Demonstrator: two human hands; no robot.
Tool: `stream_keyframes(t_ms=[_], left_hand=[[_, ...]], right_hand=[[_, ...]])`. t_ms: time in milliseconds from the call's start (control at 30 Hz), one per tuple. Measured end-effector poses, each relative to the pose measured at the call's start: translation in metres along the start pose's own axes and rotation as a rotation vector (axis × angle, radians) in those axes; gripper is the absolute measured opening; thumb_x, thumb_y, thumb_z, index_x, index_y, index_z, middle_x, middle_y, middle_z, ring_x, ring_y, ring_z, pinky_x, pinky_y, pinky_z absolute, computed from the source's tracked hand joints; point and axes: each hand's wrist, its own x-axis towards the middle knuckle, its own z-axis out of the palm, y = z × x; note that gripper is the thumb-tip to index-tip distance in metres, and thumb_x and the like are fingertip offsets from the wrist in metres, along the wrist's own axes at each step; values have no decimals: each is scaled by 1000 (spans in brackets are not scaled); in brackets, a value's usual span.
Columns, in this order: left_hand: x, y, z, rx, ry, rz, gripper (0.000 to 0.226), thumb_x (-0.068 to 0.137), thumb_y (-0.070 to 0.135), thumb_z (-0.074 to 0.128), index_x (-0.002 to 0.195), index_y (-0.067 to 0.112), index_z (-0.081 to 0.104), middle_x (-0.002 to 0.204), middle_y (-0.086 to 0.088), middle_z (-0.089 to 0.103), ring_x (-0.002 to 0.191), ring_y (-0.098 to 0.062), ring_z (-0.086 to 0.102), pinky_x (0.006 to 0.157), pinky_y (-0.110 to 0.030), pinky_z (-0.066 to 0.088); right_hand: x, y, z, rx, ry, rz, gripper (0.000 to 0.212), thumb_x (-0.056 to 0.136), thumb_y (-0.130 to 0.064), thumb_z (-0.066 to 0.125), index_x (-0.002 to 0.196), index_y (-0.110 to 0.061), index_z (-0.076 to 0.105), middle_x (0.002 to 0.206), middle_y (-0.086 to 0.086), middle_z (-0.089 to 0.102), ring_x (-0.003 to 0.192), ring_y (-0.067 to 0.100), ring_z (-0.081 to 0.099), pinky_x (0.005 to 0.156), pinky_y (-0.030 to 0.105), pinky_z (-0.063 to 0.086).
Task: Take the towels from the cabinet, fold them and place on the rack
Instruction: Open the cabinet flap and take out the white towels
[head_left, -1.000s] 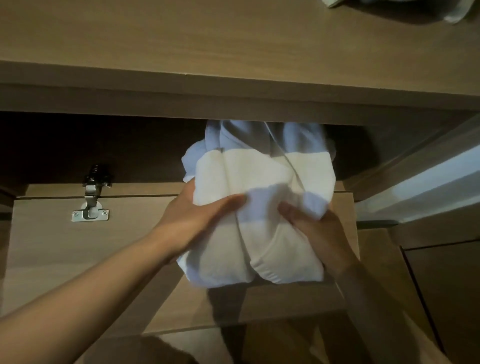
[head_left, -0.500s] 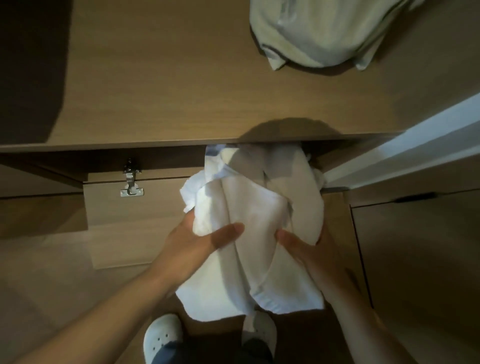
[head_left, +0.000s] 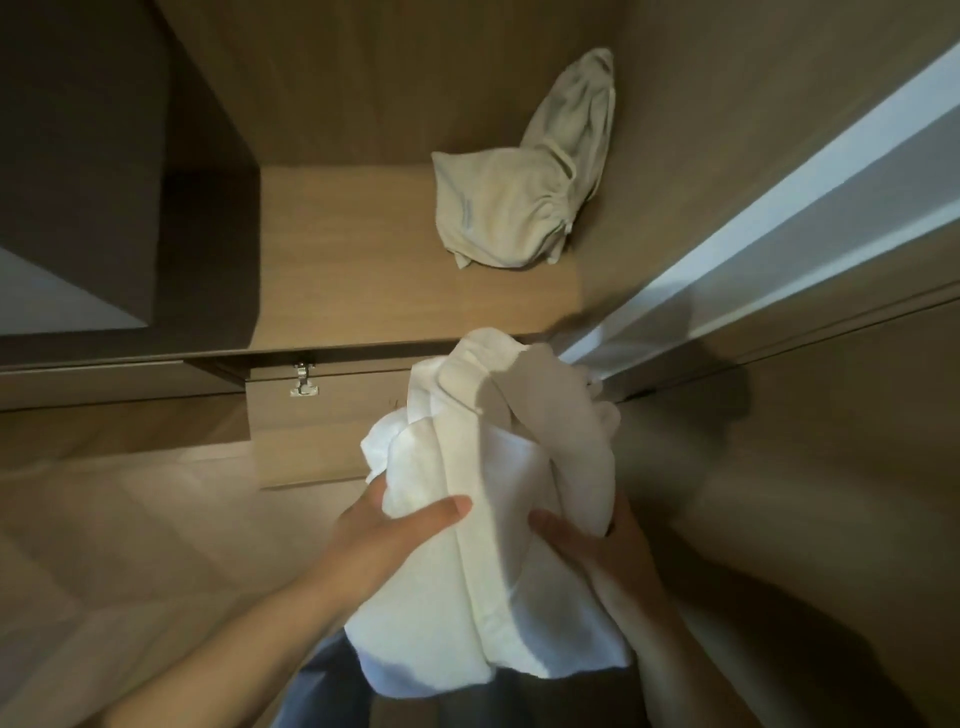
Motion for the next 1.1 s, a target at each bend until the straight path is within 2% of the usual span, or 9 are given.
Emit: stream_keyframes(t_ms=[100, 200, 333, 467, 600, 767, 867, 1000, 1100], left_hand=[[-55, 30, 2, -6, -9, 46, 94, 37, 80, 76, 120, 48, 49, 110, 15, 65, 99, -10, 61, 78, -31, 51], [-101, 62, -1, 3, -17, 125, 93, 42, 79, 75, 124, 47, 48, 113, 13, 65, 101, -13, 63, 80, -34, 52], [-148, 106, -6, 8, -8, 263, 82, 49, 81, 73, 121, 49, 50, 112, 16, 66, 101, -11, 64, 81, -35, 53], [-186, 151, -14, -1, 45, 386, 58, 50, 82, 72, 99, 67, 45, 101, 32, 61, 94, 2, 58, 64, -19, 41], [-218, 186, -23, 2, 162, 487, 56, 47, 87, 67, 91, 76, 34, 101, 36, 49, 90, 2, 50, 66, -20, 37], [-252, 204, -50, -31, 279, 603, 103, 41, 93, 62, 132, 55, 32, 127, 24, 49, 111, -10, 52, 90, -35, 41], [-273, 208, -76, -128, 331, 653, 76, 48, 84, 67, 117, 59, 43, 117, 29, 55, 103, -1, 55, 82, -27, 45], [-300, 205, -126, -223, 409, 695, 45, 52, 76, 69, 91, 69, 49, 103, 34, 57, 98, 0, 56, 86, -35, 45], [-316, 197, -171, -245, 467, 751, 55, 48, 78, 66, 99, 63, 51, 104, 33, 62, 103, -6, 59, 87, -32, 46]], right_hand=[[-53, -34, -27, -30, 12, -60, 120, 35, -74, 84, 140, -37, 42, 131, -11, 57, 119, 17, 56, 105, 46, 43], [-86, -73, -51, -34, 3, -151, 104, 45, -69, 85, 136, -39, 43, 128, -16, 58, 112, 5, 60, 92, 25, 49], [-117, -114, -80, 14, -577, -244, 55, 80, -38, 77, 125, -36, 46, 119, -19, 58, 118, 11, 56, 87, 15, 48], [-137, -168, -87, 128, -22, -438, 79, 61, -41, 83, 131, -28, 49, 120, -8, 60, 111, 14, 59, 92, 31, 49], [-158, -212, -98, 141, -81, -560, 79, 51, -57, 84, 120, -58, 44, 116, -25, 59, 103, 1, 57, 75, 25, 48], [-175, -263, -90, 58, -117, -697, 88, 51, -65, 85, 126, -56, 41, 120, -26, 56, 104, 1, 56, 73, 25, 47], [-192, -299, -71, 23, -184, -780, 78, 47, -69, 85, 112, -66, 42, 114, -31, 57, 103, -2, 56, 71, 23, 48], [-210, -341, -23, -25, -296, -917, 88, 50, -69, 83, 127, -60, 40, 126, -28, 54, 116, 4, 54, 91, 34, 52], [-224, -366, 27, -50, -373, -996, 89, 56, -67, 82, 131, -61, 35, 121, -41, 50, 111, -6, 52, 77, 15, 50]])
